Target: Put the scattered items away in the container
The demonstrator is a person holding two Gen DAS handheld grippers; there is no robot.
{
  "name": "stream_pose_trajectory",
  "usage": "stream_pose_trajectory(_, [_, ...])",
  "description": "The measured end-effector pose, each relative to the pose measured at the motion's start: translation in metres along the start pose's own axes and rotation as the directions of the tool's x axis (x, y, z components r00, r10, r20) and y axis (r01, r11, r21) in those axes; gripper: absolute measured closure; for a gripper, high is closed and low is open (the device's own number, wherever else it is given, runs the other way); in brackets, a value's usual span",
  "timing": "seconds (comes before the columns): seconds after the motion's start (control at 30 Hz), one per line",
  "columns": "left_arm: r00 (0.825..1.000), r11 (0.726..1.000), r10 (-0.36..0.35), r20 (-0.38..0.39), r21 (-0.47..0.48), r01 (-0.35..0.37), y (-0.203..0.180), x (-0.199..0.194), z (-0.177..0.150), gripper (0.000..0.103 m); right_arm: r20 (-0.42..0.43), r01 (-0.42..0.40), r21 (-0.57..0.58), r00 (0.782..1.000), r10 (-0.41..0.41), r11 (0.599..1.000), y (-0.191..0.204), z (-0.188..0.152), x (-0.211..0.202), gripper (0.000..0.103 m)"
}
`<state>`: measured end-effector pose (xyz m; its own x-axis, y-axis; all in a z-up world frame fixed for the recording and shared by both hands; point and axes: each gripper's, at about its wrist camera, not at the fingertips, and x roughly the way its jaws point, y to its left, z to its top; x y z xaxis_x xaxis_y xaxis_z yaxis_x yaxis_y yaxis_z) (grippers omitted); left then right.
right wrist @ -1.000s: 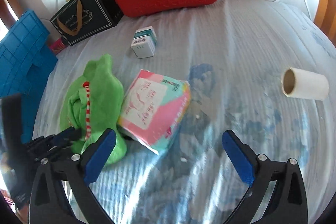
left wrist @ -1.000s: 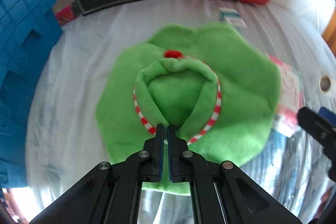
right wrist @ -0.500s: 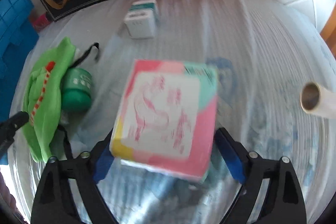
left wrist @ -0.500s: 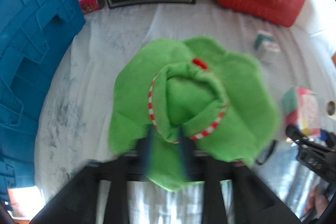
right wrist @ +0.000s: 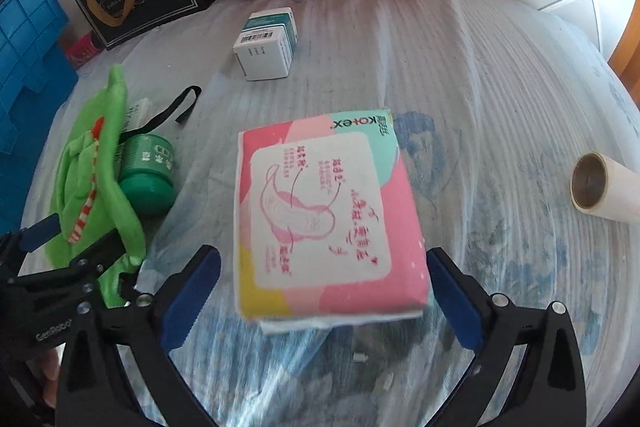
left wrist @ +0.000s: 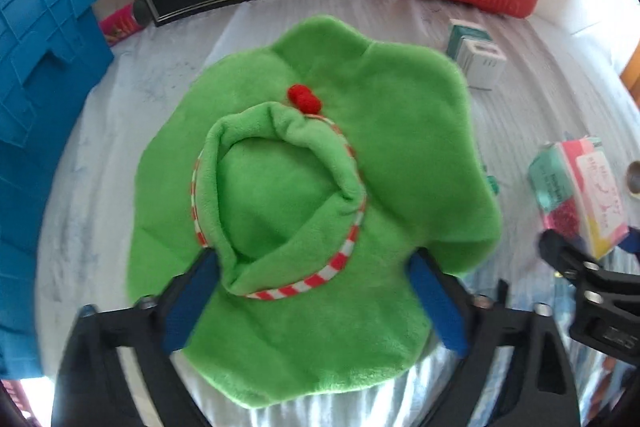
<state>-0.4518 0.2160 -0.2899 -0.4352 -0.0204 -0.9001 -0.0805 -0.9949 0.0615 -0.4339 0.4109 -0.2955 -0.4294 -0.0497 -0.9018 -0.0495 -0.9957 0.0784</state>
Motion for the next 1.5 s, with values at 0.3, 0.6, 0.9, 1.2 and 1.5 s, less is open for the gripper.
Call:
stream_pose_trajectory(0.3, [0.997,1.000,0.016,0.073,-0.016,-0.015,0.011,-0.048,-0.017,0.086,0.071,0.031,-0.109,0.997,-0.023,0.994,0.019,-0.010,-0.017,0.034])
stream_pose_trajectory(0.6, [0.979,0.997,0.057,0.197,-0.055,-0.047,0.042,-0.125,-0.035,0.088,0.184,-0.017,-0.156,0.982,0.046,0.988,0.048,-0.030,-0.095,0.034])
stream_pose_trajectory(0.9, [0.952,0.995,0.082,0.294,-0.072,-0.063,0.065,-0.189,-0.049,0.088,0.305,-0.076,-0.206,0.942,0.138,0.976,0.092,-0.035,-0.173,0.034])
stream_pose_trajectory(1.2, [0.905,0.985,0.141,0.401,-0.146,-0.088,0.086,-0.258,-0.066,0.089,0.403,-0.094,-0.275,0.892,0.203,0.957,0.128,-0.039,-0.244,0.034])
stream_pose_trajectory(1.5, [0.843,0.955,0.254,0.475,-0.263,-0.140,0.114,-0.331,-0.083,0.089,0.467,-0.131,-0.398,0.823,0.323,0.908,0.169,-0.048,-0.317,0.034])
